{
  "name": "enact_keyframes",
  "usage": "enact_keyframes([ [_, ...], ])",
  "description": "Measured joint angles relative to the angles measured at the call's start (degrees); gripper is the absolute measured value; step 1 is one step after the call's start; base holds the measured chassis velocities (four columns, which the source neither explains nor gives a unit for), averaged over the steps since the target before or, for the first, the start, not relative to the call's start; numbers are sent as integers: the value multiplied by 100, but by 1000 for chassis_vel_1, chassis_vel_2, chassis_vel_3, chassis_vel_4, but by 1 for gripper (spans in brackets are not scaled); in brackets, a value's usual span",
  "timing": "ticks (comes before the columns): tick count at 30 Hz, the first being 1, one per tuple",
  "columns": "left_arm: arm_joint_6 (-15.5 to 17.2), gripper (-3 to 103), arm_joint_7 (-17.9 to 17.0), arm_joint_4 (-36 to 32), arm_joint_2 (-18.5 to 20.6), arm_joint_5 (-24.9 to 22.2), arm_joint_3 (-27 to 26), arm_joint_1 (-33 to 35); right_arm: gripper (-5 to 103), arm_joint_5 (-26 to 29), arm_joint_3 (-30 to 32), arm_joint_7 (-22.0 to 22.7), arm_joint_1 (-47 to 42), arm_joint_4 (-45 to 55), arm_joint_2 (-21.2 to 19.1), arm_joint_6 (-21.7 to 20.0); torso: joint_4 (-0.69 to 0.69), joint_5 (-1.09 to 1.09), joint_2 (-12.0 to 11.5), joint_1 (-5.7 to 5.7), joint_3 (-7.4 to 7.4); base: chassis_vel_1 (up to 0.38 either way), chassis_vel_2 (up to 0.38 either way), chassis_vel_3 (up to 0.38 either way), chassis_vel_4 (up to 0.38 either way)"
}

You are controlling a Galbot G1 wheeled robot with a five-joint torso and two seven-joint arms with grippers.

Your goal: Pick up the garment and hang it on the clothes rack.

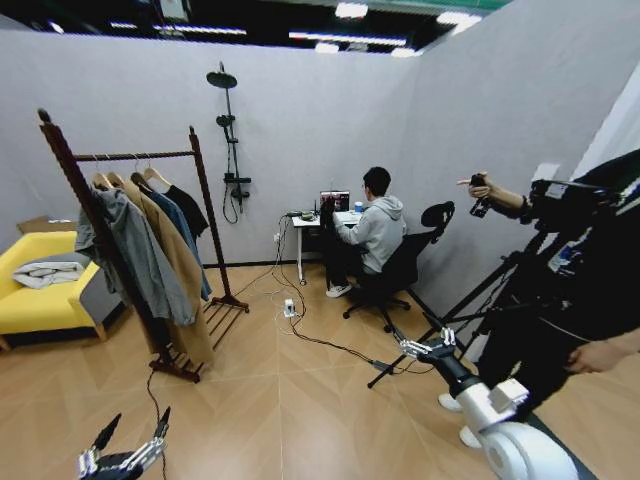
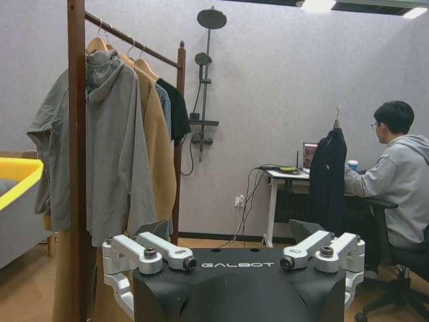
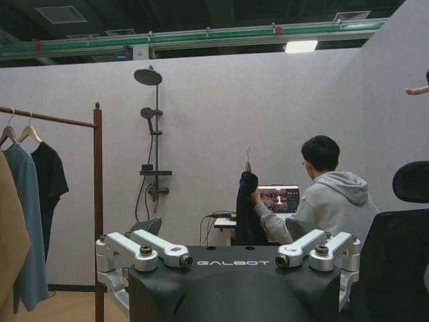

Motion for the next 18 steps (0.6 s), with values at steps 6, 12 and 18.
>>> enact_keyframes([
  [6, 0, 100, 0, 0, 0, 0, 0, 0, 100, -15, -240, 860, -15, 258, 123, -401, 1, 0, 0, 0, 0, 0, 0, 0, 0],
  [12, 0, 100, 0, 0, 0, 0, 0, 0, 100, -95, -343, 1544, -135, 399, 220, -766, 0, 0, 0, 0, 0, 0, 0, 0, 0],
  [18, 0, 100, 0, 0, 0, 0, 0, 0, 100, -86, -277, 1603, -173, 501, 237, -874, 0, 0, 0, 0, 0, 0, 0, 0, 0],
])
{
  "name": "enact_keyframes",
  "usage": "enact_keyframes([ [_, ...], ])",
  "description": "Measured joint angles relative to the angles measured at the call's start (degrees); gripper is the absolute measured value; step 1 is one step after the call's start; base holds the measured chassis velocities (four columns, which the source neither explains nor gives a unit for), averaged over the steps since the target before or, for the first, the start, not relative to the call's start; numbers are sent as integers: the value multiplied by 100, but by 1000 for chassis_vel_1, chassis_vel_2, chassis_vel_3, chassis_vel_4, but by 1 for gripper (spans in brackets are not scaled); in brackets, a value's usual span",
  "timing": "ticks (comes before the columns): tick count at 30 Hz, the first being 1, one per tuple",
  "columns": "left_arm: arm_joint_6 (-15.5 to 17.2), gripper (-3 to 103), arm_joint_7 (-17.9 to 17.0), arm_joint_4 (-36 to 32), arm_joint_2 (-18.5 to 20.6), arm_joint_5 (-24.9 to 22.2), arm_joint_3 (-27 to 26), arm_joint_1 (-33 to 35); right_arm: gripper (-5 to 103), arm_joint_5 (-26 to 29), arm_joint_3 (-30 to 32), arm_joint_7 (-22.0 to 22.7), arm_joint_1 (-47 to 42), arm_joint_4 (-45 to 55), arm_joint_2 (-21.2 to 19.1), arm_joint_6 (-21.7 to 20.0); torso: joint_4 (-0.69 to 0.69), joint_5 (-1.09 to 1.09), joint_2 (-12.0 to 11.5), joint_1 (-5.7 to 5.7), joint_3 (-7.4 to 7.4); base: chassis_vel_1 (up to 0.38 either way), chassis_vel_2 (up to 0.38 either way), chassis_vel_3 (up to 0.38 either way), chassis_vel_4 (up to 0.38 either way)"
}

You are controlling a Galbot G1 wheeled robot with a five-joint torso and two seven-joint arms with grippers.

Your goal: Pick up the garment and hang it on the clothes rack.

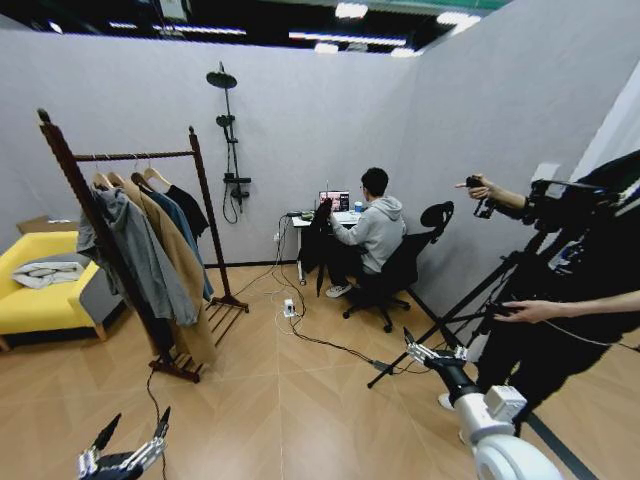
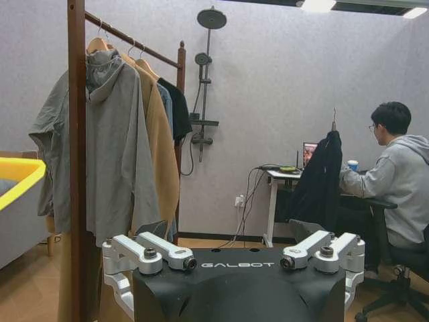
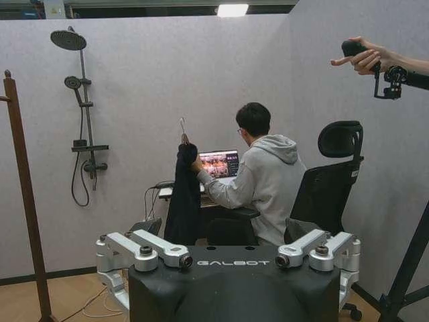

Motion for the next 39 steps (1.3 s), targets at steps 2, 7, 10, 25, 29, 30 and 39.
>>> enact_keyframes([
  [2, 0, 100, 0, 0, 0, 0, 0, 0, 100, -12, 1, -3, -2, 41, 2, -40, 1, 0, 0, 0, 0, 0, 0, 0, 0],
  [7, 0, 100, 0, 0, 0, 0, 0, 0, 100, -82, 8, -82, -18, 150, 59, -118, 0, 0, 0, 0, 0, 0, 0, 0, 0],
  [10, 0, 100, 0, 0, 0, 0, 0, 0, 100, -122, 11, -155, -25, 152, 64, -114, 0, 0, 0, 0, 0, 0, 0, 0, 0],
  [25, 0, 100, 0, 0, 0, 0, 0, 0, 100, -282, 48, -731, 15, -17, 59, 118, 0, 0, 1, -1, 0, 0, 0, 0, 0],
  [29, 0, 100, 0, 0, 0, 0, 0, 0, 100, -332, 57, -799, 17, -22, 34, 153, 0, 0, 1, -2, -1, -109, 112, 93, -92],
  [30, 0, 100, 0, 0, 0, 0, 0, 0, 100, -337, 55, -808, 24, -23, 26, 155, 0, 1, 1, -2, -1, -127, 151, 152, -135],
  [39, 0, 100, 0, 0, 0, 0, 0, 0, 100, -405, -31, -839, 71, -33, 19, 156, 0, 0, 1, 0, 0, -220, 199, 209, -206],
])
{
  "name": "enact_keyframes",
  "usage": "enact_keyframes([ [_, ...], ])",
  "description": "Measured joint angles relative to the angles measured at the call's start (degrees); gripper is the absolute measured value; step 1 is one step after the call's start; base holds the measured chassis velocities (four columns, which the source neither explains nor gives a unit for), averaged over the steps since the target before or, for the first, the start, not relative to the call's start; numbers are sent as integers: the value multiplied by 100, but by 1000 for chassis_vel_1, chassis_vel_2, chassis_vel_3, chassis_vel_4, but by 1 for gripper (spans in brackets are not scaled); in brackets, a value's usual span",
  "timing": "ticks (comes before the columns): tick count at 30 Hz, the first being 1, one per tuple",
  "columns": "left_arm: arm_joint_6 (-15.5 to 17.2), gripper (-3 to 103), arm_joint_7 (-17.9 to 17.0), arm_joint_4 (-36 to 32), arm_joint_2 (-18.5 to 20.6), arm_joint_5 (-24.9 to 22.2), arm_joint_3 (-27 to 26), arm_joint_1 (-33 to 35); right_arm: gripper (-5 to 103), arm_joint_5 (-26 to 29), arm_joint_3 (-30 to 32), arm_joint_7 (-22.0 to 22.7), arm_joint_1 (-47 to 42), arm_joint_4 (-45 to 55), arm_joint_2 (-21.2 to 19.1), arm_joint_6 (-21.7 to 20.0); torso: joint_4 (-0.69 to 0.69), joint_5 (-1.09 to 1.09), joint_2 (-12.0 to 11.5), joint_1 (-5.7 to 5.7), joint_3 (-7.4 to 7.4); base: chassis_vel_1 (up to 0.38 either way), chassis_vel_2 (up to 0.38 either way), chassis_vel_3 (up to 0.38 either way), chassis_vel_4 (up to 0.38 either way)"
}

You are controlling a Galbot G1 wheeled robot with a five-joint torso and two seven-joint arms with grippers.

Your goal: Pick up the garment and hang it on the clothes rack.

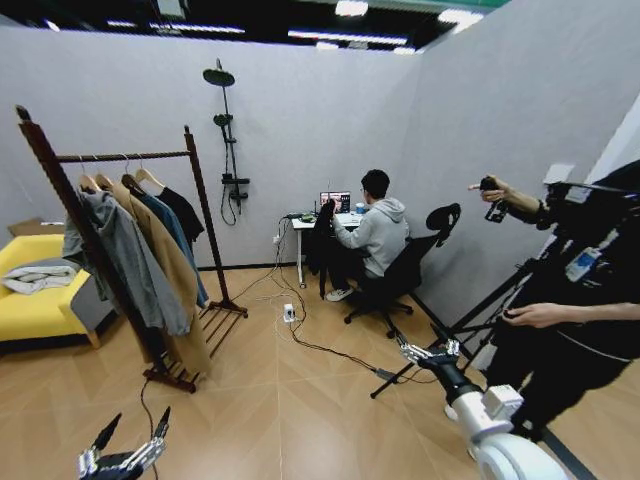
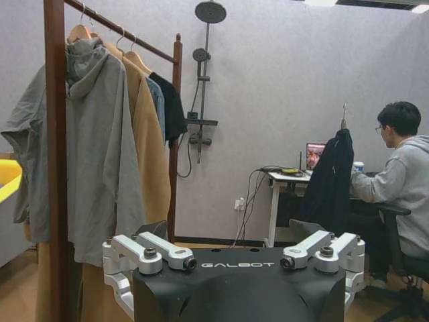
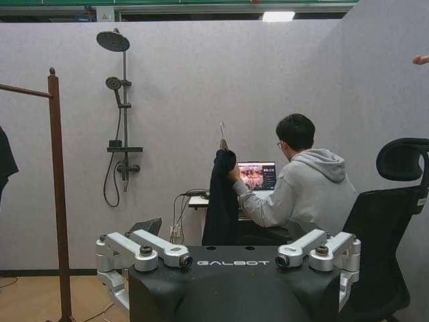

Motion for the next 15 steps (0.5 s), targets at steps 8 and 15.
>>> enact_keyframes([
  [8, 0, 100, 0, 0, 0, 0, 0, 0, 100, 0, -4, -7, -3, 23, -21, 1, 1, -1, 1, -1, -1, -281, 311, 291, -283],
  [15, 0, 100, -1, 1, 0, 0, 0, 0, 100, -12, 5, -39, -40, 66, -20, 0, 1, -3, -2, 2, 1, -317, 389, 407, -324],
])
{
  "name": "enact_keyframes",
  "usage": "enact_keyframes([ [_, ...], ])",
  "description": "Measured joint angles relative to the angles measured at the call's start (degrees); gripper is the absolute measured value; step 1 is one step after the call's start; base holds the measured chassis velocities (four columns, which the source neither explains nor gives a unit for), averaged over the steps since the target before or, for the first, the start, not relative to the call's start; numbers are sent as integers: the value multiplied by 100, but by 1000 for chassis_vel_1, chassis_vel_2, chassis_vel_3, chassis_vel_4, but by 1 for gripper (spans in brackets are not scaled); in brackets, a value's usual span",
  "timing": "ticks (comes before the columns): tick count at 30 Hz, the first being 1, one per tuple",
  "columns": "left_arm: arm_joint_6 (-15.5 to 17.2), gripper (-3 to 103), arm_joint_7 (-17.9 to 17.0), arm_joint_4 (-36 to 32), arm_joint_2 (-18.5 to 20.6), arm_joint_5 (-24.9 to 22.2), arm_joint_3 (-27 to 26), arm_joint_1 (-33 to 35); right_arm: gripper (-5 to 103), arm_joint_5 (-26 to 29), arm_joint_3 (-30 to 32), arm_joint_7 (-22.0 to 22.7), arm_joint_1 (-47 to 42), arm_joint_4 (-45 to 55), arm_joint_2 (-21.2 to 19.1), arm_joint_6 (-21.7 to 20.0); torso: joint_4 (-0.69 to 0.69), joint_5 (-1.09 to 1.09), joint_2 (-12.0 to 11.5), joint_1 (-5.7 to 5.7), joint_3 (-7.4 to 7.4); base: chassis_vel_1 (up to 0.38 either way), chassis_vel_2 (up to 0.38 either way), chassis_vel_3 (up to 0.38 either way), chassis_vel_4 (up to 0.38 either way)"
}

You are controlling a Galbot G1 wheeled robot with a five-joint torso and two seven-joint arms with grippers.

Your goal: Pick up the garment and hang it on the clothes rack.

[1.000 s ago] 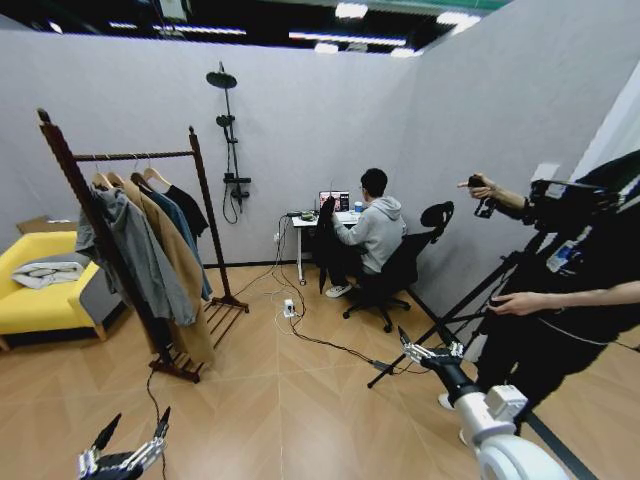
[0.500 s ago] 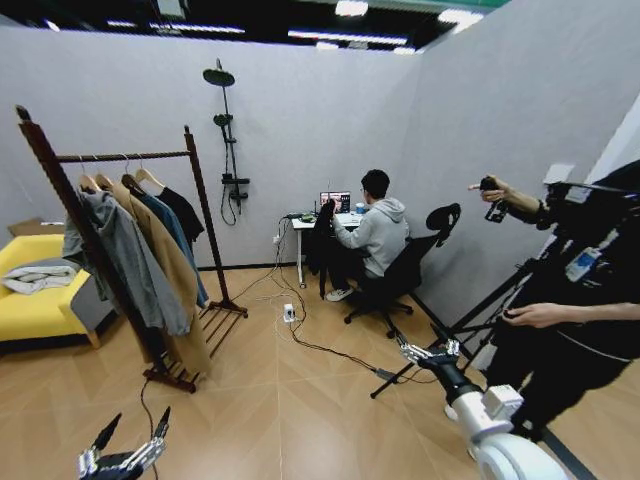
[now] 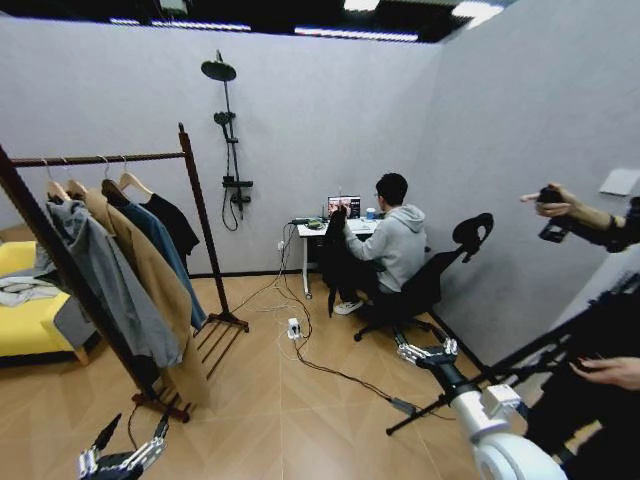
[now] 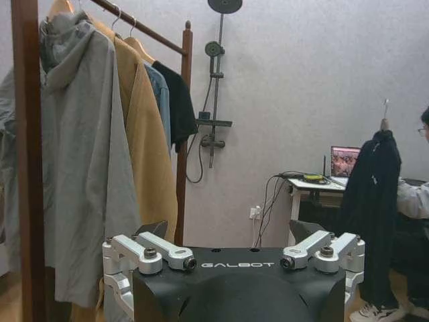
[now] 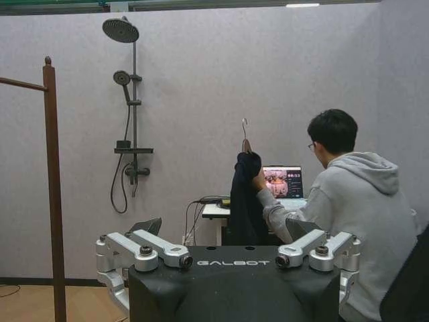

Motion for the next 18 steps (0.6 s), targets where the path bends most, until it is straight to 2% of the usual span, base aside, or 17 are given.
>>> enact_keyframes([
  [3, 0, 100, 1, -1, 0, 0, 0, 0, 100, -7, 13, -15, -9, 20, 5, 3, 1, 7, 1, -1, -1, -355, 400, 369, -363],
  [5, 0, 100, 0, 0, 0, 0, 0, 0, 100, -7, 31, -17, -26, 53, 6, 7, -2, -1, 0, 0, -1, -368, 349, 350, -354],
  [8, 0, 100, 4, -1, 0, 0, 0, 0, 100, -6, 55, -19, -46, 70, 5, 20, -2, 9, 2, -3, -1, -361, 348, 341, -369],
  [13, 0, 100, 1, -1, 0, 0, 0, 0, 100, -5, 80, -20, -92, 94, 5, 63, -1, -1, 2, -2, -2, -360, 346, 354, -340],
  [14, 0, 100, 1, -1, 0, 0, 0, 0, 100, -4, 84, -22, -120, 100, 7, 79, 1, 10, 2, -3, -1, -331, 354, 344, -364],
  [16, 0, 100, 1, -1, 0, 0, 0, 0, 100, -4, 85, -29, -139, 101, 9, 90, 0, 7, 1, -1, 0, -331, 349, 363, -333],
  [17, 0, 100, 1, 0, 1, 0, 0, 0, 100, -5, 88, -32, -153, 105, 13, 101, -1, -2, 1, -1, -1, -365, 349, 363, -360],
  [18, 0, 100, 0, -1, 0, 0, 0, 0, 100, -5, 89, -34, -164, 107, 13, 108, -1, 2, 1, -3, -2, -379, 367, 371, -360],
])
